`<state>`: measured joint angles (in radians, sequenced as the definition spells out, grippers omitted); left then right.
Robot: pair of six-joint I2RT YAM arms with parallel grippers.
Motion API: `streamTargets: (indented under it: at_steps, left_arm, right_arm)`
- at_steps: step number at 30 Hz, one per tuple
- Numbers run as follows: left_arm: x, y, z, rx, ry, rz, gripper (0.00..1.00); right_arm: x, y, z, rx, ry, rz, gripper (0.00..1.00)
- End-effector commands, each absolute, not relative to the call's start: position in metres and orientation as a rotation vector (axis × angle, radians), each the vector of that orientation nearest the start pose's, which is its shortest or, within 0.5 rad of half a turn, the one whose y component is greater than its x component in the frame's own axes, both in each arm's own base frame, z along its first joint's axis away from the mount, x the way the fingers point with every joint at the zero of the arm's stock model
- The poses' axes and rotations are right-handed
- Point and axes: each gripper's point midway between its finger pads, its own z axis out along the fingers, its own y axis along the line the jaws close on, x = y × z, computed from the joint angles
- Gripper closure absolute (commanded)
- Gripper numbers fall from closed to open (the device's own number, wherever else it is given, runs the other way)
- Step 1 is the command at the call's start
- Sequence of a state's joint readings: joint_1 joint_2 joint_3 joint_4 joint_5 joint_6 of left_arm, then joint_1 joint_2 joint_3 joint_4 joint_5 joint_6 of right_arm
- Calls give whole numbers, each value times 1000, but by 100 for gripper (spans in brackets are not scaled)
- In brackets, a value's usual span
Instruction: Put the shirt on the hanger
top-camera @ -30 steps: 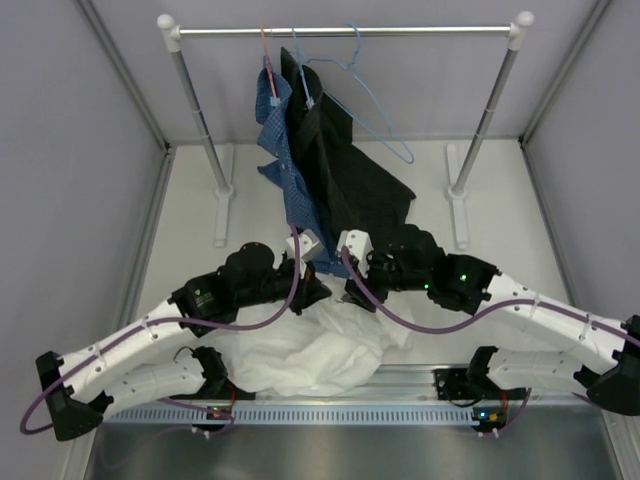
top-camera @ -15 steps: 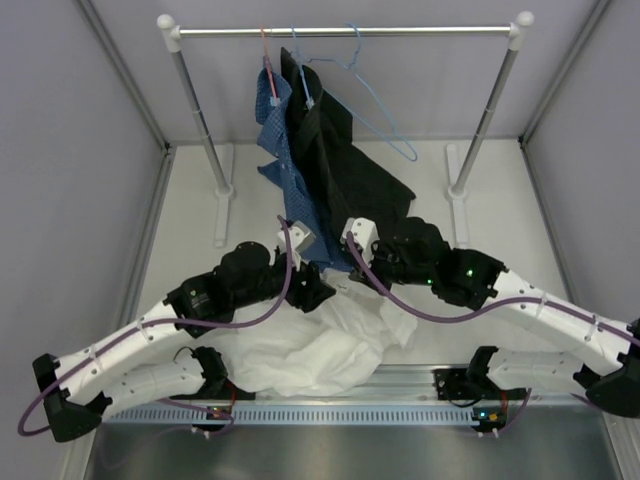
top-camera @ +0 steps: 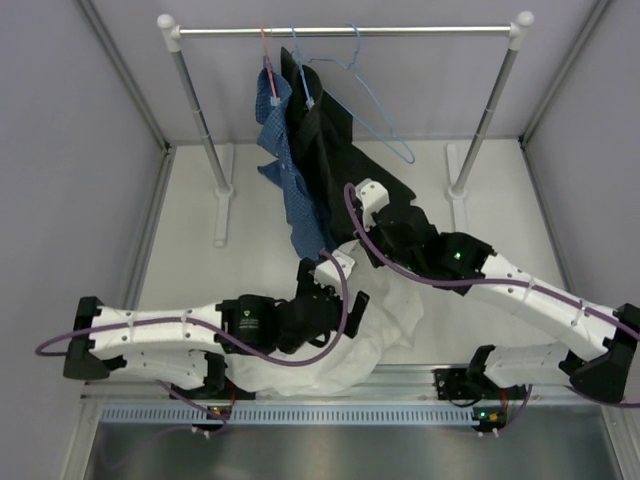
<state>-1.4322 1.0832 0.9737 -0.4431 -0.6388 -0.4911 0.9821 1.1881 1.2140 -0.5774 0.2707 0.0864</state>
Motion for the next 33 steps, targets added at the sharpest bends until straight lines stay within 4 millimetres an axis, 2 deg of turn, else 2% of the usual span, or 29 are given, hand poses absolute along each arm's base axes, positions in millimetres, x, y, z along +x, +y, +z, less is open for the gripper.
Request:
streamTargets:
  at_steps: [1, 5, 9, 19, 25, 28, 31, 32, 33]
  left_arm:
    - [156, -282, 272, 285, 1835, -312, 2]
    - [159, -285, 271, 243, 1833, -285, 6]
    - [158, -294, 258, 241, 1865, -260, 32]
    - [151, -317, 231, 185, 1944, -322, 43]
    - [165, -317, 203, 133, 2000, -263, 43]
    - [172, -317, 191, 116, 2024, -237, 46]
    - [175, -318, 185, 109, 2033, -220, 53]
    - [179, -316, 183, 97, 2039, -210, 58]
    - [181, -315, 181, 96, 2045, -205, 73]
  right_arm:
    - [243, 257, 274, -626, 2009, 300, 100]
    - [245, 256, 275, -602, 2011, 290, 100]
    - [247, 254, 279, -582, 2001, 285, 100]
    - [255, 254, 276, -550, 2010, 237, 100]
    - [253, 262, 272, -526, 2012, 297, 100]
    - [252, 264, 272, -529, 2006, 317, 100]
    - [252, 266, 270, -528, 2005, 325, 100]
    - [252, 267, 270, -527, 2006, 327, 100]
    - [253, 266, 268, -524, 2007, 318, 100]
